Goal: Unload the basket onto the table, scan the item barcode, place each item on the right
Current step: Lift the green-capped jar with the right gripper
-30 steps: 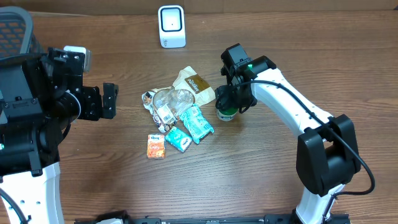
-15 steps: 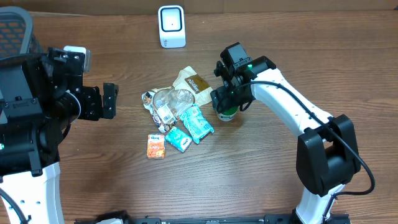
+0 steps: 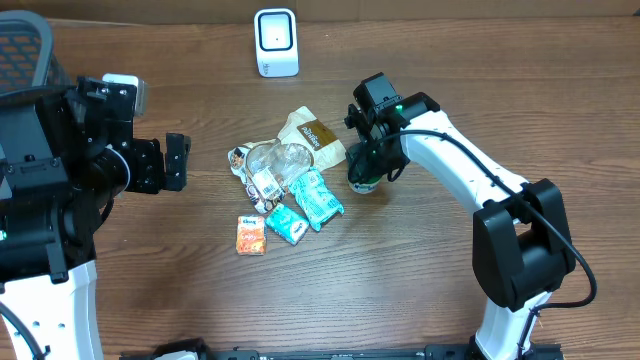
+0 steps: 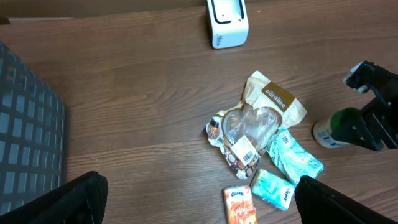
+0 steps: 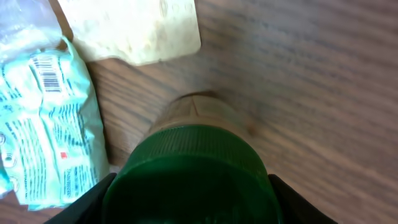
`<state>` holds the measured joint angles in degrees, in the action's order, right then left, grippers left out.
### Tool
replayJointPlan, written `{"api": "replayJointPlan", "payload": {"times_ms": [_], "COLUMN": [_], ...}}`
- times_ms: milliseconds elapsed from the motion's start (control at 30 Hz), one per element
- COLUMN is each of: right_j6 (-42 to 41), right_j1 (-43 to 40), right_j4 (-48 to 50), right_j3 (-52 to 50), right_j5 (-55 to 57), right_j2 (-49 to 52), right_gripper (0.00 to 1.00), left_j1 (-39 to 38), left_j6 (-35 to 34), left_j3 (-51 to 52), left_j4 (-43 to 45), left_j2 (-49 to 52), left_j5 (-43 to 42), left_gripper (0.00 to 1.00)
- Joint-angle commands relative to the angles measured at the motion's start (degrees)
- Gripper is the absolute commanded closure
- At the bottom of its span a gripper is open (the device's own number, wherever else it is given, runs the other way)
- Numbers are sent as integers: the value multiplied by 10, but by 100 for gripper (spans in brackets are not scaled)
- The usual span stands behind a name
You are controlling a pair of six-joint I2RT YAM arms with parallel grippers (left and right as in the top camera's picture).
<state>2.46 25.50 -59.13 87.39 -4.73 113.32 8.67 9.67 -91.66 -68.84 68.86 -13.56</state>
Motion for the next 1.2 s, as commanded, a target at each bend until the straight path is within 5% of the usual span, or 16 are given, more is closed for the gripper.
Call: {"api": "replayJointPlan", "payload": {"times_ms": [0, 100, 567, 767, 1167], "right_j6": [-27, -27, 30, 99, 98], "right_j1": [-1, -2, -44, -80, -164], "right_j4": [-26, -69, -194, -224, -249], "right_j3": [43, 97, 353, 369, 369], "right_j5": [-40, -104, -433, -527, -609], "right_j2": [3, -8, -86, -128, -154], "right_gripper": [54, 65, 66, 66, 67], "left_j1": [3, 3, 3, 3, 3], "left_j6": [15, 15, 15, 15, 15], "left_j3": [-12, -12, -12, -12, -12], "left_j4": [0, 0, 0, 0, 0], "left_j2": [4, 4, 4, 4, 4], "left_j5": [-9, -9, -9, -9, -9], "left_gripper": [0, 1, 1, 1, 0]}}
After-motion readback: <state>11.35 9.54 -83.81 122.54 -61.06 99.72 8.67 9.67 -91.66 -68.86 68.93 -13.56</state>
